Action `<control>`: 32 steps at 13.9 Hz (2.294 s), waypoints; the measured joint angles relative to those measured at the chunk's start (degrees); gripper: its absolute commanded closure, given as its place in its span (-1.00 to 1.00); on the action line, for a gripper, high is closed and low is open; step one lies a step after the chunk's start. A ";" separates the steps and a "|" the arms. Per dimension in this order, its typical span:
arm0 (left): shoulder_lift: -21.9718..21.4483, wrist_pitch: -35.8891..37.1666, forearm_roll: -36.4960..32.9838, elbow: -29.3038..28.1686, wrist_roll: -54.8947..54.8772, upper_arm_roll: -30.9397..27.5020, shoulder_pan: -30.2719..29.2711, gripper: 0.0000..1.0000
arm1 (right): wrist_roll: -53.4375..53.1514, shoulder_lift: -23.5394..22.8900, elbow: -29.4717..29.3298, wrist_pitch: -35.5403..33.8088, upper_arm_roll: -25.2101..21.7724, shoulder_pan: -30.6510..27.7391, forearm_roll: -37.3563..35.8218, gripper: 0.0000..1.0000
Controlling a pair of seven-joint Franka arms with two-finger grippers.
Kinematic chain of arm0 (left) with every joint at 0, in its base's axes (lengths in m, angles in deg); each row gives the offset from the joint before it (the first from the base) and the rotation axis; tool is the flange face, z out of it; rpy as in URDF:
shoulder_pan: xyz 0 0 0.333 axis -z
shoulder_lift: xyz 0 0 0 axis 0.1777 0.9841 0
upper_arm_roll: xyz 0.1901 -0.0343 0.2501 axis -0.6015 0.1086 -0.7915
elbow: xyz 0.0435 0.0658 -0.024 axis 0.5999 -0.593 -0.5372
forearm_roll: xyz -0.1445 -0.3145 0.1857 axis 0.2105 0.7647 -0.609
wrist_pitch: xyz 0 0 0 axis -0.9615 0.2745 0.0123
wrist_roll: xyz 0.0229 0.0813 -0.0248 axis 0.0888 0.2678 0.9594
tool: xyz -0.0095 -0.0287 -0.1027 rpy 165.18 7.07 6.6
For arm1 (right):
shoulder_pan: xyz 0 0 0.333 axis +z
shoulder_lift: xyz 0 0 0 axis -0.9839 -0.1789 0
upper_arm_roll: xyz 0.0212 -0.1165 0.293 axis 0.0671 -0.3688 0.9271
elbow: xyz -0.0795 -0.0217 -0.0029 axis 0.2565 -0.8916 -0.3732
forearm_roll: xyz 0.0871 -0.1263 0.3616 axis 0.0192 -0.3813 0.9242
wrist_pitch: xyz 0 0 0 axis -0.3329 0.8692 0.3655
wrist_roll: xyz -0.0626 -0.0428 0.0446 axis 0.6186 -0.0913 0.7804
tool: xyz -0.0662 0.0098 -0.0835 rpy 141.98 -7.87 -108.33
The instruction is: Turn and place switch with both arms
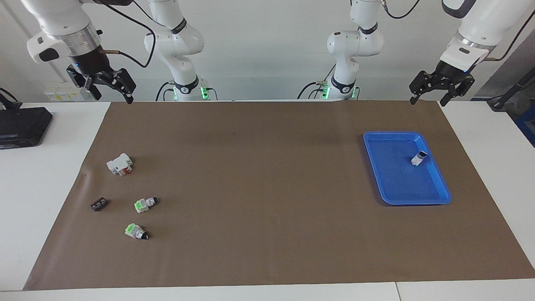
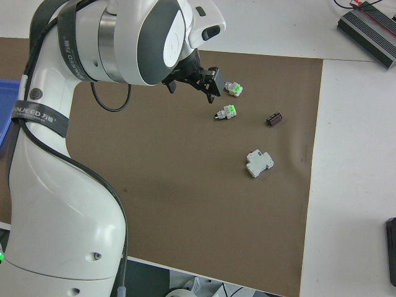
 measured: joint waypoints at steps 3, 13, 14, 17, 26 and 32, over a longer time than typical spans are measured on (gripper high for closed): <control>0.00 0.00 0.00 0.00 0.00 0.00 0.00 -1.00 | 0.07 0.27 0.32 -1.57 0.12 -0.04 0.09 -1.00; 0.00 0.00 0.00 0.00 0.00 0.00 0.00 -1.00 | 36.82 2.74 10.48 9.78 0.07 -1.75 0.23 -1.00; 0.00 0.00 0.00 0.00 0.00 0.00 0.00 -1.00 | 38.07 2.84 11.04 10.35 0.04 -2.10 0.23 -1.00; 0.00 0.00 0.00 0.00 0.00 0.00 0.00 -1.00 | 38.16 3.22 11.38 10.58 0.07 -2.10 0.24 -1.00; 0.00 0.00 0.00 0.00 0.00 0.00 0.00 -1.00 | 4.97 3.54 11.89 12.35 0.38 -1.26 0.34 -1.00; 0.00 0.00 0.00 0.00 0.00 0.00 0.00 -1.00 | -26.78 3.26 17.46 21.74 0.49 -0.51 2.26 -1.00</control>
